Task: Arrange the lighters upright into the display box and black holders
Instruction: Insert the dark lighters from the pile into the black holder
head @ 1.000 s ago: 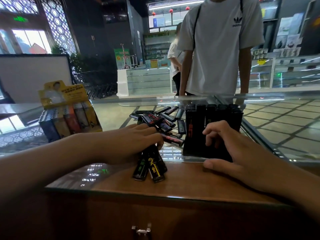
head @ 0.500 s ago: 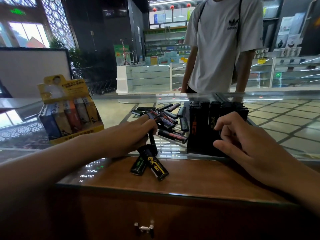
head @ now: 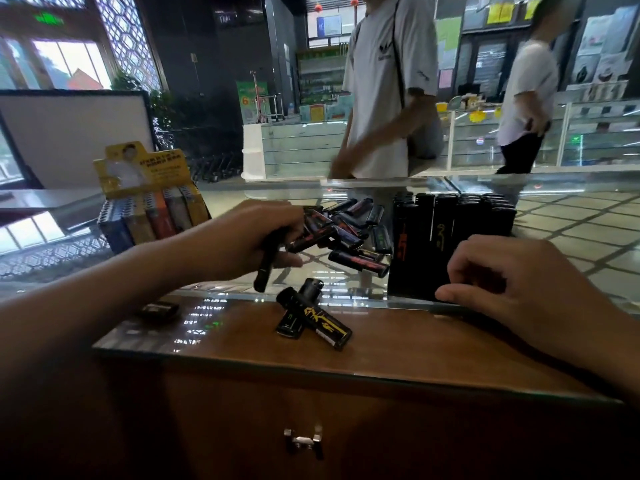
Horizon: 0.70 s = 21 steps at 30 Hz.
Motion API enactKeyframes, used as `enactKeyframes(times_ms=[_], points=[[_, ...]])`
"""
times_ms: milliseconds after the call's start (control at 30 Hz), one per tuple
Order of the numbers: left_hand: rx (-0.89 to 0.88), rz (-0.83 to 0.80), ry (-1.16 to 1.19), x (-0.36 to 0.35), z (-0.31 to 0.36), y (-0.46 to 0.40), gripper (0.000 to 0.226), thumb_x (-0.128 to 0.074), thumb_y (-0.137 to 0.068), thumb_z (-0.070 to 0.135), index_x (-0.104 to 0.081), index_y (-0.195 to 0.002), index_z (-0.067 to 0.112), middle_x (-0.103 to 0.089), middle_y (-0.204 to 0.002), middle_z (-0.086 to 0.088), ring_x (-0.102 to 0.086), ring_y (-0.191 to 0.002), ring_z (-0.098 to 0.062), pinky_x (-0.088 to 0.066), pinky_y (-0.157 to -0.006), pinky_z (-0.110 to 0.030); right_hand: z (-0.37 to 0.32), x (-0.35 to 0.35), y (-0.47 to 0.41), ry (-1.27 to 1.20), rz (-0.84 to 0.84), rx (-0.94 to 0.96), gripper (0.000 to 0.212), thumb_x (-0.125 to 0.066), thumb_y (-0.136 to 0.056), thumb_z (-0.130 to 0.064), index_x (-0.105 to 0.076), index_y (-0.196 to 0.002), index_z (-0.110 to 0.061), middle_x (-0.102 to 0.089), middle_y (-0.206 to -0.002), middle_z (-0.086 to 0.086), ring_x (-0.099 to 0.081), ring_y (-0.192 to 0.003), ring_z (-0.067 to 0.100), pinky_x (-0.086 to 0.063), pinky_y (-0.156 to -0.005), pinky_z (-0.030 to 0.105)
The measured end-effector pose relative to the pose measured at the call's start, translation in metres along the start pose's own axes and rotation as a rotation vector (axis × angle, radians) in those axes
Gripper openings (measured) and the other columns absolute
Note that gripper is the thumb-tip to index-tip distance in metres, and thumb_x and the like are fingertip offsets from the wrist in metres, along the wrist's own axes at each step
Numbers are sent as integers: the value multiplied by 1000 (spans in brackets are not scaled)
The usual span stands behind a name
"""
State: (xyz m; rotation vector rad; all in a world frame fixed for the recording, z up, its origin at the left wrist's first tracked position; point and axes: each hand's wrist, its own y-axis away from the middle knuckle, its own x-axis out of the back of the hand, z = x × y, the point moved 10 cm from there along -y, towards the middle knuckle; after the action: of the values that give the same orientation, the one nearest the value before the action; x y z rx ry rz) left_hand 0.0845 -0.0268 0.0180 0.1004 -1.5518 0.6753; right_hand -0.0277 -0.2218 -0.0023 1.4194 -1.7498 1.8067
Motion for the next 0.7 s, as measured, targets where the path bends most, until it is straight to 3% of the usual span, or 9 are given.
enactKeyframes(times_ms=[100,200,267,333,433,600,700], points=[[25,-41,51,1,3,15,27,-61,-84,51,-45,-78,31,-55,-70,13,-51,-63,-6,-42,-58,-16,0,0,0,-45,2,0,26,-51,-83,-57,-64,-77,-35,-60,-72,-17,-58,-73,-1,-40,-68,10],[10,-109,64,-6,11,30,12,-57,-96,42,-47,-89,41,-57,-82,21,-55,-68,-5,-44,-60,-17,-6,2,0,-87,8,20,28,-50,-86,-53,-71,-87,-33,-65,-81,-20,-60,-81,-5,-41,-72,8],[-10,-163,56,-14,16,38,13,-56,-100,34,-53,-107,45,-56,-88,33,-57,-79,7,-43,-66,-13,-11,4,0,-81,21,46,32,-51,-88,-50,-74,-97,-30,-65,-85,-22,-60,-85,-9,-39,-75,4],[16,-206,65,-22,16,43,22,-53,-102,34,-60,-123,34,-50,-86,50,-50,-84,24,-37,-72,-3,-15,6,0,-81,33,59,35,-52,-88,-48,-75,-104,-27,-62,-84,-25,-58,-83,-11,-38,-73,3],[18,-244,0,-28,14,45,33,-49,-101,45,-60,-128,31,-49,-80,40,-46,-83,27,-33,-73,-4,-17,4,0,-82,23,69,35,-52,-90,-47,-77,-99,-25,-58,-79,-25,-57,-77,-10,-36,-68,2],[79,-324,32,-37,6,41,28,-51,-101,40,-61,-126,34,-50,-84,32,-50,-81,20,-35,-75,-8,-14,6,1,-97,27,43,28,-49,-91,-49,-71,-83,-33,-61,-77,-14,-59,-73,1,-41,-66,12],[62,-266,57,-35,4,34,25,-56,-100,35,-60,-124,39,-55,-89,35,-55,-88,14,-37,-79,-10,-12,4,0,-91,18,35,25,-50,-92,-49,-70,-86,-35,-62,-80,-17,-59,-77,-2,-40,-70,9]])
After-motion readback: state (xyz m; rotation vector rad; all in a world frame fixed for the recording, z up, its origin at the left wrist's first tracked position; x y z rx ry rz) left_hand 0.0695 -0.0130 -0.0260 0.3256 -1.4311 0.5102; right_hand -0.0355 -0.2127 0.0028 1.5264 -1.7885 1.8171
